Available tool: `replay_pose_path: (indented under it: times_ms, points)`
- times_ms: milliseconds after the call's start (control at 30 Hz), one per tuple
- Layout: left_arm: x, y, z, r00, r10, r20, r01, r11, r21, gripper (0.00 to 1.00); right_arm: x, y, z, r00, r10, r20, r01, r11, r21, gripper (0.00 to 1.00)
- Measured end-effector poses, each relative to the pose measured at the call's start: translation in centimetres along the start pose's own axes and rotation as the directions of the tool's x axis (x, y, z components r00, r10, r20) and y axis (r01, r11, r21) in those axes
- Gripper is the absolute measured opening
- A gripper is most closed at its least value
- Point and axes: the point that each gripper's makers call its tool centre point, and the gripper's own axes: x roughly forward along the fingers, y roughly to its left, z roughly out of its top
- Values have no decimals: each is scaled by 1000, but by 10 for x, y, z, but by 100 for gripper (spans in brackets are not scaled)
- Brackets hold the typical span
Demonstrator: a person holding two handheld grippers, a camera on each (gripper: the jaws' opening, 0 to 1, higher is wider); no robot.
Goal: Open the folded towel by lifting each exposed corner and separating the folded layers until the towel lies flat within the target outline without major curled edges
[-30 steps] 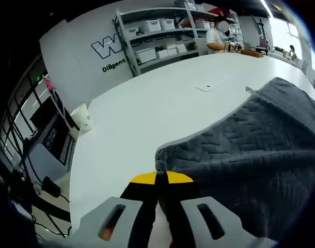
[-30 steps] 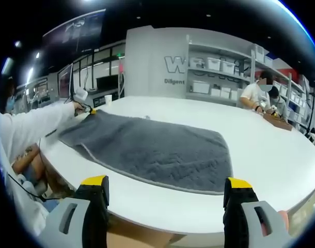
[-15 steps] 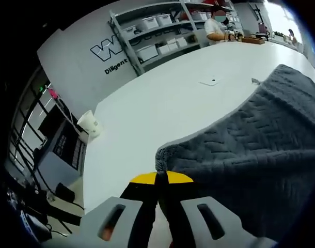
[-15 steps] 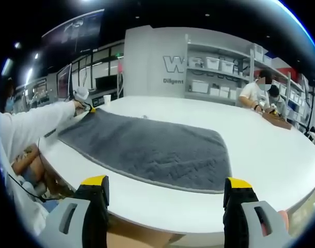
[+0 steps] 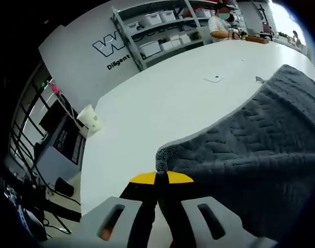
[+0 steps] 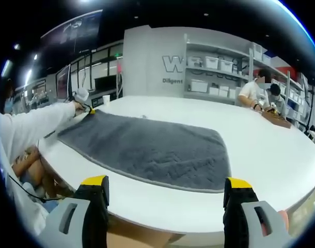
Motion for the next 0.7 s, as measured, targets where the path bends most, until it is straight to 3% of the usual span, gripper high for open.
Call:
replay_pose_path:
  times_ms: [467,567,700]
  points:
    - [-34,11,8,991,21,134,-2,990,-140,25,-4,3,4,1000,7,14,-7,1000,-5,91]
    - [-45,0,8,981,-24,191,60,980,-188,31,-5,5,5,1000,9,19,-9,1000,-8,91]
    - [-60,-14,5,975,-34,221,83,973,-218,35,-5,7,6,1000,10,21,-10,1000,-12,92]
